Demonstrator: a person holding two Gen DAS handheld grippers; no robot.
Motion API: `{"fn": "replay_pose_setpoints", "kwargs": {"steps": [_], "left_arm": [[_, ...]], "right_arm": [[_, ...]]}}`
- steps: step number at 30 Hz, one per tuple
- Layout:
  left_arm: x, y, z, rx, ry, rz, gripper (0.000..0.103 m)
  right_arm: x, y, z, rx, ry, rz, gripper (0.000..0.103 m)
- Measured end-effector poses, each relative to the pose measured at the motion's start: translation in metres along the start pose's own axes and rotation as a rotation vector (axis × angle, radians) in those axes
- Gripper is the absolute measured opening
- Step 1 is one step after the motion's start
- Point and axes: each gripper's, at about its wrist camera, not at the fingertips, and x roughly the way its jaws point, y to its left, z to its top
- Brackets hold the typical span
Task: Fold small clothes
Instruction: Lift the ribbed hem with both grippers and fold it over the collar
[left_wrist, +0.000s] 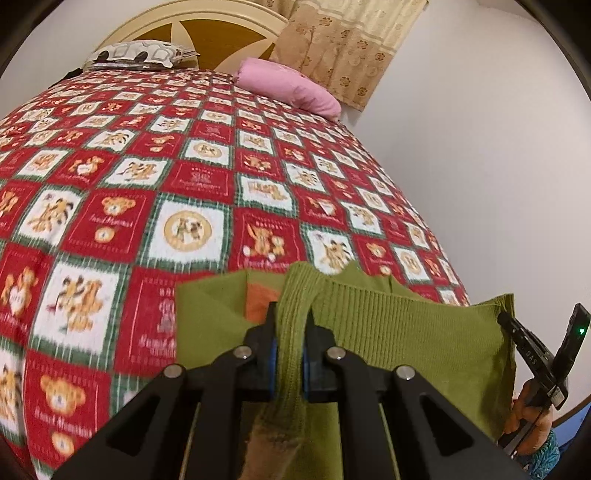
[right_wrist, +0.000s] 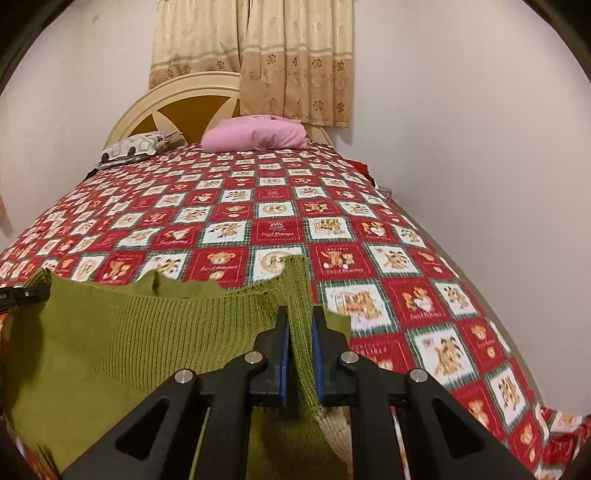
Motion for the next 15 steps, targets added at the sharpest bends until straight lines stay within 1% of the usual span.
{"fn": "replay_pose_setpoints", "kwargs": {"steps": [4, 8, 11, 14, 15], "left_arm": [[0.023, 0.007, 0.015, -0.032, -0.011, 0.023, 0.010], [0.045, 0.013, 0.017, -0.047, -0.007, 0.062, 0.010], [0.065, 0.020, 0.011, -0.038, 0.010, 0.126, 0.012], [0.064, 0.034, 0.013, -0.115, 0.001, 0.109, 0.024], [0.063, 0.041, 0.013, -0.147, -0.005, 0.118, 0.032]], "right_arm": [[0.033, 0.003, 0.008, 0.003, 0.012, -0.022, 0.010], [0.071, 0.002, 0.003, 0.008, 0.039, -0.054, 0.010], [0.092, 0.000, -0.003, 0.009, 0.079, -0.053, 0.010], [0.106, -0.006, -0.007, 0.032, 0.129, -0.041, 0.010], [0.110, -0.008, -0.009, 0.044, 0.152, -0.041, 0.010]]}}
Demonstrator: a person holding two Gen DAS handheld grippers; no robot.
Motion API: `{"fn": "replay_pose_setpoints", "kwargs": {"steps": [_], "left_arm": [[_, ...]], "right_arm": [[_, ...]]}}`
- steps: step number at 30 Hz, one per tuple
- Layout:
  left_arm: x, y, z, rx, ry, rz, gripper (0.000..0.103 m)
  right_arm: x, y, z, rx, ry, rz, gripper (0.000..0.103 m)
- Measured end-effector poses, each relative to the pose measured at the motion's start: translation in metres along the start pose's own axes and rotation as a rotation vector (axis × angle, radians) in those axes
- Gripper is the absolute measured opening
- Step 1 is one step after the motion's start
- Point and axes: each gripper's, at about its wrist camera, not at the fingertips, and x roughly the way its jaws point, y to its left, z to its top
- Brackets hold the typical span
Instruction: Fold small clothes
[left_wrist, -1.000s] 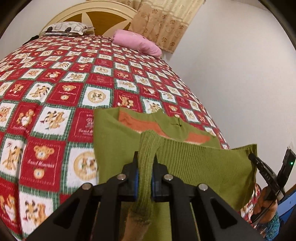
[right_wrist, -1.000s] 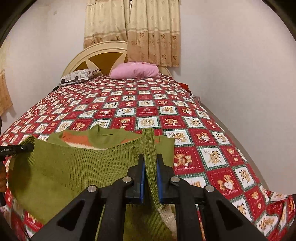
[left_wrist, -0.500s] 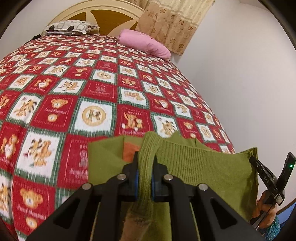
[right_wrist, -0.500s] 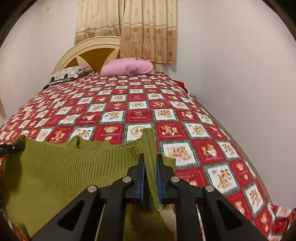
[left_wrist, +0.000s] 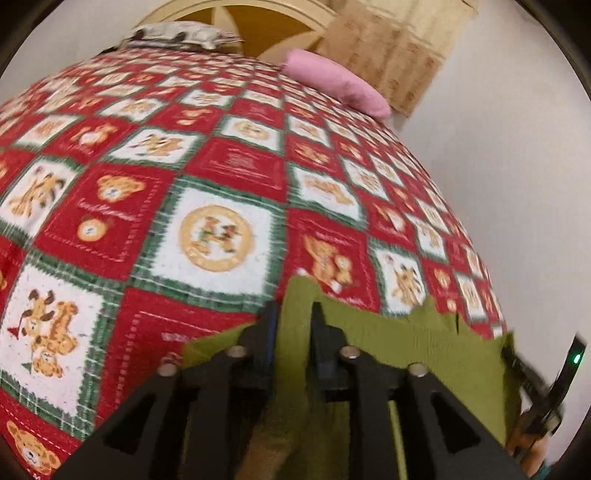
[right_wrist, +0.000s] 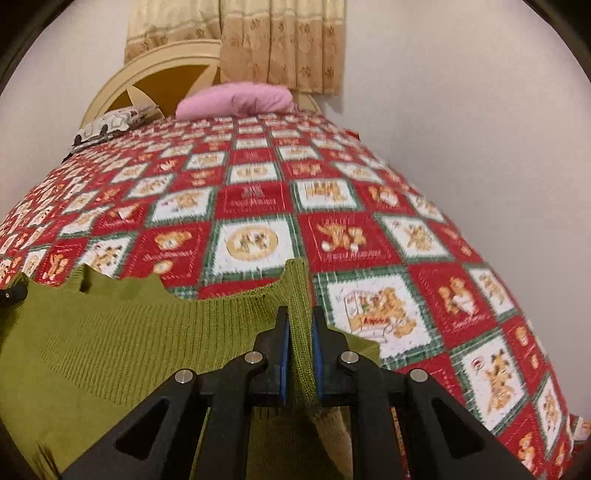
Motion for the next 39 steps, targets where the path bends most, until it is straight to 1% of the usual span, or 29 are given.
{"fn": "replay_pose_setpoints", "kwargs": {"steps": [1, 3, 5, 6, 7, 8, 10, 11, 12, 14, 15, 16, 17, 18, 19, 21, 23, 24, 27, 28, 30, 31, 32, 34, 39], "left_arm": [[0.001, 0.004, 0.001, -0.022, 0.004, 0.000, 0.040], [0.003, 0.012, 0.003, -0.071, 0.005, -0.019, 0.040], [0.001, 0.018, 0.004, -0.111, -0.015, 0.003, 0.038], [0.000, 0.020, 0.003, -0.123, -0.021, 0.002, 0.037], [-0.002, 0.023, 0.003, -0.141, -0.030, -0.001, 0.037], [-0.003, 0.024, 0.003, -0.151, -0.033, 0.000, 0.037], [-0.010, 0.023, 0.004, -0.145, -0.017, 0.021, 0.037], [-0.015, 0.020, 0.005, -0.130, -0.015, 0.032, 0.037], [-0.027, 0.017, 0.003, -0.097, -0.027, 0.035, 0.037], [-0.052, 0.005, -0.006, -0.006, -0.050, 0.035, 0.037], [-0.058, 0.001, -0.010, 0.024, -0.047, 0.035, 0.037], [-0.069, -0.008, -0.020, 0.080, -0.038, 0.036, 0.038], [-0.076, -0.014, -0.027, 0.113, -0.034, 0.034, 0.040], [-0.084, -0.023, -0.037, 0.153, -0.030, 0.030, 0.045], [-0.092, -0.032, -0.051, 0.199, -0.025, 0.024, 0.047], [-0.103, -0.048, -0.079, 0.272, -0.018, 0.014, 0.047], [-0.108, -0.055, -0.099, 0.297, -0.004, 0.030, 0.047], [-0.108, -0.060, -0.115, 0.314, 0.012, 0.044, 0.047], [-0.104, -0.066, -0.144, 0.338, 0.035, 0.087, 0.047], [-0.102, -0.066, -0.150, 0.347, 0.033, 0.107, 0.047], [-0.101, -0.070, -0.159, 0.383, -0.001, 0.151, 0.048], [-0.099, -0.071, -0.161, 0.396, -0.002, 0.168, 0.048], [-0.097, -0.072, -0.161, 0.403, -0.001, 0.182, 0.049], [-0.095, -0.073, -0.162, 0.412, -0.003, 0.201, 0.053], [-0.093, -0.078, -0.171, 0.449, -0.029, 0.258, 0.058]], "right_arm": [[0.004, -0.002, 0.000, 0.011, 0.018, -0.003, 0.010], [0.008, -0.004, -0.001, 0.023, 0.039, -0.011, 0.010], [0.010, -0.004, -0.001, 0.021, 0.051, -0.016, 0.013], [0.011, -0.004, -0.001, 0.021, 0.053, -0.025, 0.017], [0.011, -0.005, -0.001, 0.026, 0.052, -0.036, 0.024], [0.010, -0.007, -0.001, 0.035, 0.050, -0.037, 0.026], [0.006, -0.014, 0.000, 0.071, 0.039, -0.003, 0.027], [-0.001, -0.021, 0.001, 0.107, 0.018, 0.024, 0.027], [-0.016, -0.029, 0.002, 0.149, -0.027, 0.034, 0.027], [-0.054, -0.041, 0.000, 0.203, -0.141, -0.002, 0.027], [-0.075, -0.044, -0.003, 0.206, -0.182, -0.002, 0.027], [-0.089, -0.043, -0.007, 0.190, -0.187, 0.011, 0.026], [-0.103, -0.039, -0.014, 0.157, -0.162, 0.033, 0.026], [-0.112, -0.034, -0.021, 0.138, -0.142, 0.048, 0.024], [-0.120, -0.029, -0.029, 0.120, -0.128, 0.069, 0.018], [-0.139, -0.012, -0.053, 0.064, -0.097, 0.114, 0.012], [-0.150, 0.003, -0.075, 0.027, -0.071, 0.108, 0.012], [-0.153, 0.009, -0.087, 0.014, -0.069, 0.095, 0.012], [-0.157, 0.022, -0.112, -0.030, -0.064, 0.063, 0.012], [-0.153, 0.024, -0.120, -0.028, -0.044, 0.060, 0.012], [-0.140, 0.022, -0.132, -0.014, 0.004, 0.045, 0.012], [-0.132, 0.022, -0.138, -0.012, 0.025, 0.029, 0.012], [-0.124, 0.021, -0.143, -0.004, 0.036, 0.034, 0.012], [-0.125, 0.016, -0.141, 0.016, 0.033, 0.050, 0.012], [-0.125, 0.010, -0.144, 0.037, 0.030, 0.071, 0.013]]}}
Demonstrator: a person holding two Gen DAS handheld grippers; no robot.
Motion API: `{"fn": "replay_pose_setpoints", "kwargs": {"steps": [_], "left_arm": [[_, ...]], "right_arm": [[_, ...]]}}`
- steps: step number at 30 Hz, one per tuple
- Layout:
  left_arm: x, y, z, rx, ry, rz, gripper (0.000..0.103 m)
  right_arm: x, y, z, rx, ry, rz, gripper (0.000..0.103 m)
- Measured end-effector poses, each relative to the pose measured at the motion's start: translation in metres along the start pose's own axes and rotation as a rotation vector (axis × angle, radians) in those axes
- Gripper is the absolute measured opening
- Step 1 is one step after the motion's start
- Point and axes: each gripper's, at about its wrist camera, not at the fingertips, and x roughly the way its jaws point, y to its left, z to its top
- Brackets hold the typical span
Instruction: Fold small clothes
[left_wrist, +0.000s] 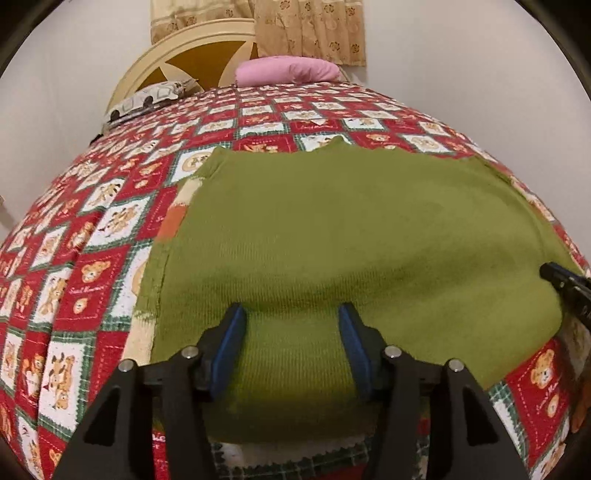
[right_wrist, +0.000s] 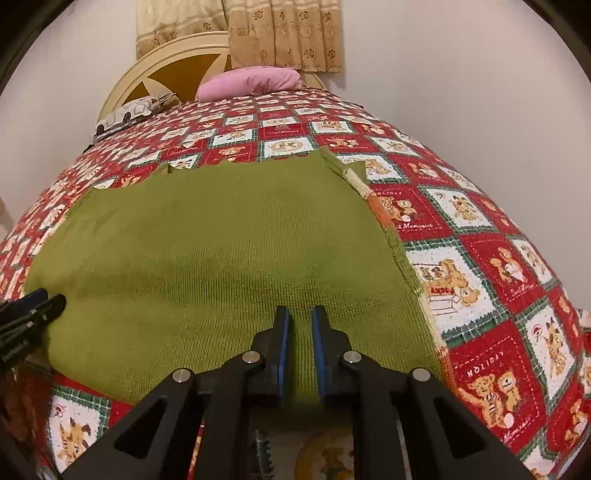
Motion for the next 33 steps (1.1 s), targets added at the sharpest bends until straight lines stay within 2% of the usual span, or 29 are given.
{"fn": "replay_pose_setpoints", "kwargs": {"steps": [5, 7, 8, 10, 13, 15, 18, 21, 23, 25, 29, 31, 33], "left_arm": [[0.000, 0.003, -0.001, -0.015, 0.001, -0.005, 0.060], [0.000, 0.002, -0.001, -0.013, -0.001, 0.009, 0.064], [0.000, 0.001, -0.001, -0.015, 0.000, 0.015, 0.065], [0.001, 0.002, -0.001, -0.025, 0.004, 0.018, 0.070], [0.001, 0.006, -0.001, -0.049, 0.011, 0.017, 0.077], [-0.001, 0.011, -0.001, -0.075, 0.013, -0.007, 0.078], [-0.018, 0.039, -0.004, -0.223, -0.033, -0.093, 0.079], [-0.029, 0.070, -0.014, -0.394, -0.072, -0.148, 0.080], [-0.031, 0.080, -0.019, -0.459, -0.066, -0.126, 0.080], [-0.038, 0.088, -0.028, -0.533, -0.060, -0.074, 0.080], [-0.054, 0.095, -0.060, -0.701, -0.061, -0.077, 0.081], [-0.051, 0.088, -0.062, -0.703, -0.059, -0.092, 0.081], [-0.045, 0.078, -0.054, -0.640, -0.053, -0.108, 0.081]], "right_arm": [[-0.003, 0.007, 0.004, -0.051, -0.006, -0.056, 0.013], [-0.015, 0.015, 0.007, -0.049, -0.037, -0.066, 0.013], [-0.027, 0.019, 0.009, -0.027, -0.074, -0.028, 0.013], [-0.037, 0.036, 0.012, -0.029, -0.092, 0.032, 0.013], [-0.036, 0.074, 0.016, -0.102, -0.077, 0.104, 0.013], [-0.027, 0.093, 0.012, -0.140, -0.064, 0.114, 0.013], [-0.005, 0.108, -0.004, -0.193, -0.004, 0.083, 0.013], [-0.004, 0.103, -0.004, -0.171, 0.000, 0.104, 0.012], [-0.003, 0.099, -0.004, -0.156, 0.003, 0.121, 0.012], [-0.002, 0.100, -0.004, -0.154, 0.004, 0.125, 0.012], [-0.002, 0.098, -0.003, -0.148, 0.001, 0.130, 0.013], [-0.002, 0.098, -0.004, -0.136, 0.002, 0.142, 0.012], [-0.003, 0.097, -0.004, -0.128, 0.003, 0.151, 0.013]]}}
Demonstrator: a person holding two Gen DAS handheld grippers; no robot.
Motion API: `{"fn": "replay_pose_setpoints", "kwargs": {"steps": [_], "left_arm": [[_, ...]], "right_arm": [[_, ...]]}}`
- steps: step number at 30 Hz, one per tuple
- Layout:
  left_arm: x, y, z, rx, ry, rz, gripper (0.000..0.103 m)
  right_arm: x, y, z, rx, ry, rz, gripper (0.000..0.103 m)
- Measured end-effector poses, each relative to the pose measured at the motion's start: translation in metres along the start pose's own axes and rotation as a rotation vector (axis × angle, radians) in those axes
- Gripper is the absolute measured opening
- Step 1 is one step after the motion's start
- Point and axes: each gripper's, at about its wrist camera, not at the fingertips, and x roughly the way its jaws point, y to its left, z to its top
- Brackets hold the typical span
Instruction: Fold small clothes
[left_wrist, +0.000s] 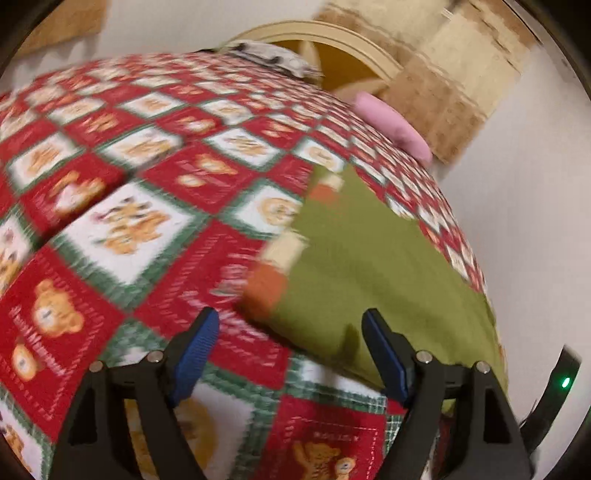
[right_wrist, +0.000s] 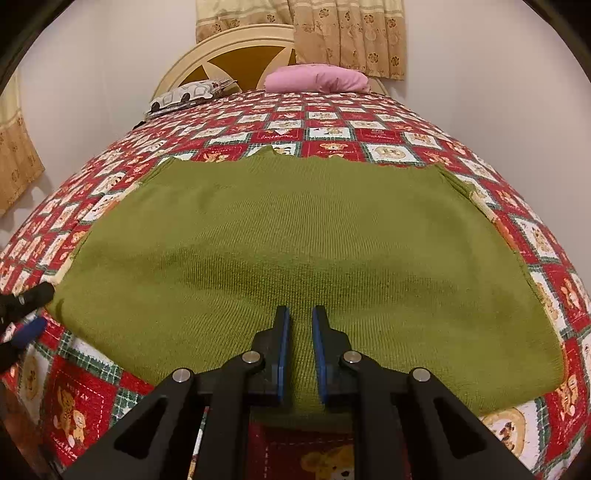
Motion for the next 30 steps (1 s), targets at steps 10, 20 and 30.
{"fn": "replay_pose_setpoints", "kwargs": {"steps": [10, 20, 30], "left_arm": [[0.054, -0.016, 0.041, -0.122, -0.003, -0.174, 0.086], [0.054, -0.015, 0.039, -0.107, -0.024, -0.150, 0.056], [0.066, -0.013, 0.048, -0.095, -0.037, -0.125, 0.042]], "right_arm": [[0.000, -0.002, 0.000, 0.007, -0.004, 0.006, 0.013], [-0.005, 0.020, 0.047, 0.005, -0.080, 0.055, 0.012], [0.053, 0.027, 0.052, 0.061, 0.005, 0.120, 0.012]]}}
